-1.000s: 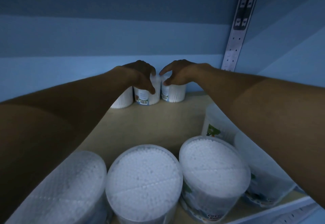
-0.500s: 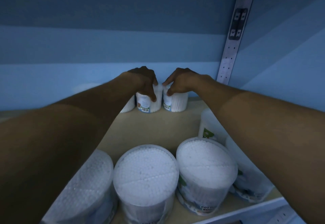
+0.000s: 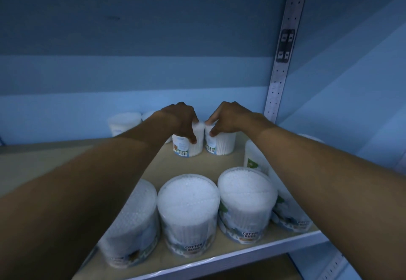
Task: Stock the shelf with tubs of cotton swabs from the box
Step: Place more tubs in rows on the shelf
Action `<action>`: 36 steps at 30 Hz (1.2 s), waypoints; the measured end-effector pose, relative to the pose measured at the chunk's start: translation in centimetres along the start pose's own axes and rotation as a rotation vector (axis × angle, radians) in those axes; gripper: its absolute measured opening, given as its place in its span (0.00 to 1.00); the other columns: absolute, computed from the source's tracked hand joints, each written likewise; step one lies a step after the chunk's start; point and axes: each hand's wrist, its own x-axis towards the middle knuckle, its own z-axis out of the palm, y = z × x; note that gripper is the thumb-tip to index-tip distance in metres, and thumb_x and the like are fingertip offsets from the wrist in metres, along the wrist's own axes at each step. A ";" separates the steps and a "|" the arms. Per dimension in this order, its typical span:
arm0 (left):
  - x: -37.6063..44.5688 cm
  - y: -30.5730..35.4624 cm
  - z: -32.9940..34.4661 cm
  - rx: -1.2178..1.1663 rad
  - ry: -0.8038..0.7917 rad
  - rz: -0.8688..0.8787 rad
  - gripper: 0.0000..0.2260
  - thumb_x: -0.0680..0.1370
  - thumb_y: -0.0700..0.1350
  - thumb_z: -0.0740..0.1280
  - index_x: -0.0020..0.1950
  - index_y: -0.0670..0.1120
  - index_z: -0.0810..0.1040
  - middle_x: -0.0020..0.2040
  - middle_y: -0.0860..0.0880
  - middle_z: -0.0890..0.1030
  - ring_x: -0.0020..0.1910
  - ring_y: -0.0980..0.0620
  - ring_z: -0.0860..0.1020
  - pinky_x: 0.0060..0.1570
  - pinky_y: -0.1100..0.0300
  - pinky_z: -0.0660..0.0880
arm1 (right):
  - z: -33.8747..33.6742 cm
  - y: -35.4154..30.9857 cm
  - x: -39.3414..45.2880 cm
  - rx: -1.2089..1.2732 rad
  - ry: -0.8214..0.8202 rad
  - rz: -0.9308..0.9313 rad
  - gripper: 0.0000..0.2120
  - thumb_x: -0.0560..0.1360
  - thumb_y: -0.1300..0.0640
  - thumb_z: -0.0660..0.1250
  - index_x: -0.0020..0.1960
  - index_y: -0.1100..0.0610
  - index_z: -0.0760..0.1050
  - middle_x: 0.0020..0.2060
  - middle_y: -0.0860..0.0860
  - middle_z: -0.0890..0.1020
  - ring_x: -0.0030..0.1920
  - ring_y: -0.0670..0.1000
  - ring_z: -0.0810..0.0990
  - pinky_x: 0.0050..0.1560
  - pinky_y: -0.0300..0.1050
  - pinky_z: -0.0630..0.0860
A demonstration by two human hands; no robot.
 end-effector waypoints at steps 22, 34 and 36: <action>-6.2 -1.6 -0.2 -0.089 -0.058 0.000 0.38 0.67 0.66 0.73 0.74 0.54 0.68 0.73 0.51 0.69 0.71 0.49 0.68 0.65 0.57 0.67 | -2.3 -2.5 -6.1 -0.080 -0.134 -0.097 0.38 0.67 0.36 0.76 0.74 0.44 0.70 0.73 0.47 0.70 0.70 0.52 0.71 0.66 0.46 0.70; -5.7 -1.3 -1.5 -0.067 -0.158 -0.035 0.33 0.72 0.65 0.69 0.73 0.53 0.70 0.70 0.51 0.73 0.66 0.48 0.74 0.64 0.56 0.71 | -2.3 -3.5 -5.4 -0.163 -0.122 -0.001 0.24 0.66 0.37 0.76 0.55 0.52 0.82 0.53 0.50 0.82 0.51 0.52 0.80 0.50 0.49 0.82; -5.6 -1.2 -1.5 -0.079 -0.165 -0.046 0.34 0.70 0.65 0.70 0.72 0.53 0.70 0.68 0.50 0.75 0.62 0.47 0.78 0.62 0.54 0.74 | -2.4 -3.6 -5.3 -0.156 -0.134 0.005 0.24 0.65 0.38 0.77 0.55 0.50 0.82 0.53 0.49 0.82 0.52 0.52 0.81 0.52 0.51 0.82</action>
